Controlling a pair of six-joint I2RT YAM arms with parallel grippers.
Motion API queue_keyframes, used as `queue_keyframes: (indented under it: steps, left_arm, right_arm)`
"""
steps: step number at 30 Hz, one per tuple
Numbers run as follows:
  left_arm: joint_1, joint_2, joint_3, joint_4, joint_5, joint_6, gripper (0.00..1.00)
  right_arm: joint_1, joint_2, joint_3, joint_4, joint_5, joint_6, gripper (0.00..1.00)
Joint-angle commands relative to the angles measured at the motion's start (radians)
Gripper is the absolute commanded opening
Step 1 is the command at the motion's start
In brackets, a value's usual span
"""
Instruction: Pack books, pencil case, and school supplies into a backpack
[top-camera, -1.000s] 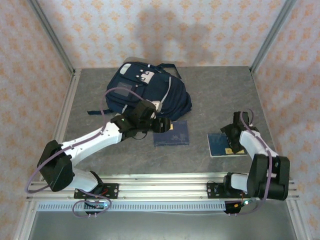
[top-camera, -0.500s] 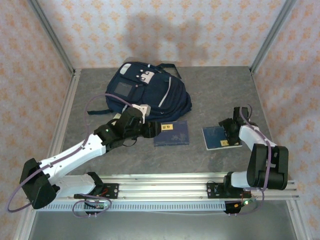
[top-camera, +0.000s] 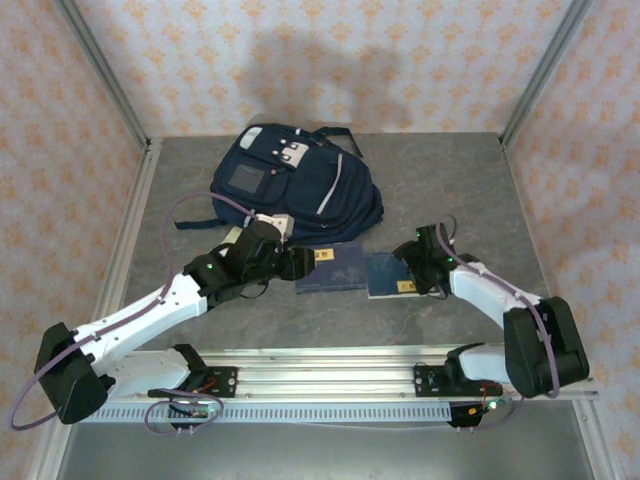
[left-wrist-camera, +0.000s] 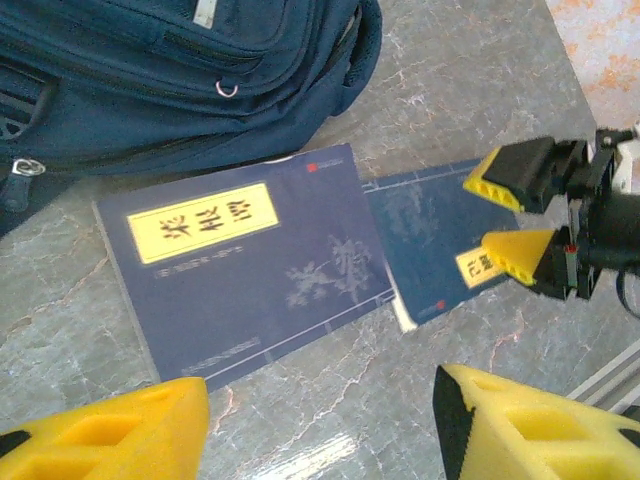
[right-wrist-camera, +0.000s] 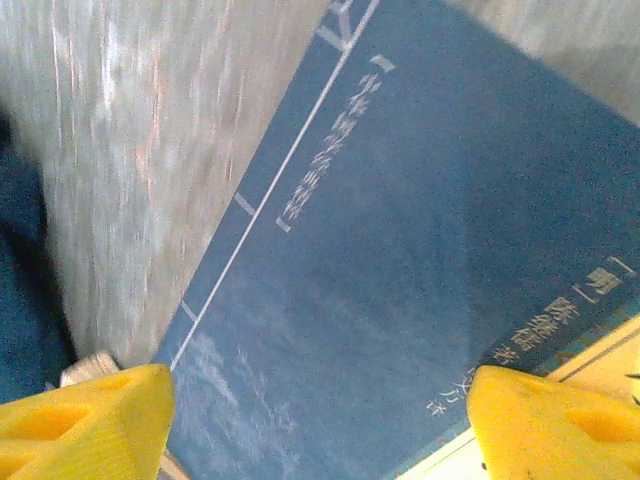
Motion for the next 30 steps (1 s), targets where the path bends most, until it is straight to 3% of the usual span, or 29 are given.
queue_keyframes:
  steps: [1, 7, 12, 17, 22, 30]
  left_arm:
    - [-0.01, -0.025, -0.026, -0.025, -0.035, -0.021, 0.62]
    - [-0.009, -0.017, -0.046, -0.001, -0.027, -0.059, 0.61]
    - [-0.009, -0.022, -0.046, -0.014, -0.041, -0.076, 0.62]
    - [-0.009, -0.022, -0.047, -0.05, -0.067, -0.076, 0.62]
    - [-0.01, 0.023, -0.081, -0.013, -0.053, -0.089, 0.61]
    - [-0.013, 0.162, -0.097, 0.048, -0.004, -0.099, 0.61]
  right_arm:
    - [0.104, -0.007, -0.043, -0.047, 0.005, 0.147, 0.78]
    - [0.288, 0.12, 0.056, 0.019, 0.035, 0.173, 0.77]
    - [0.365, 0.221, 0.145, 0.043, -0.007, 0.116, 0.77]
    - [0.373, 0.095, 0.15, -0.025, 0.051, 0.053, 0.77]
    - [0.372, -0.019, 0.202, -0.205, 0.146, -0.136, 0.82]
    - [0.35, -0.023, 0.207, -0.366, 0.303, -0.29, 0.86]
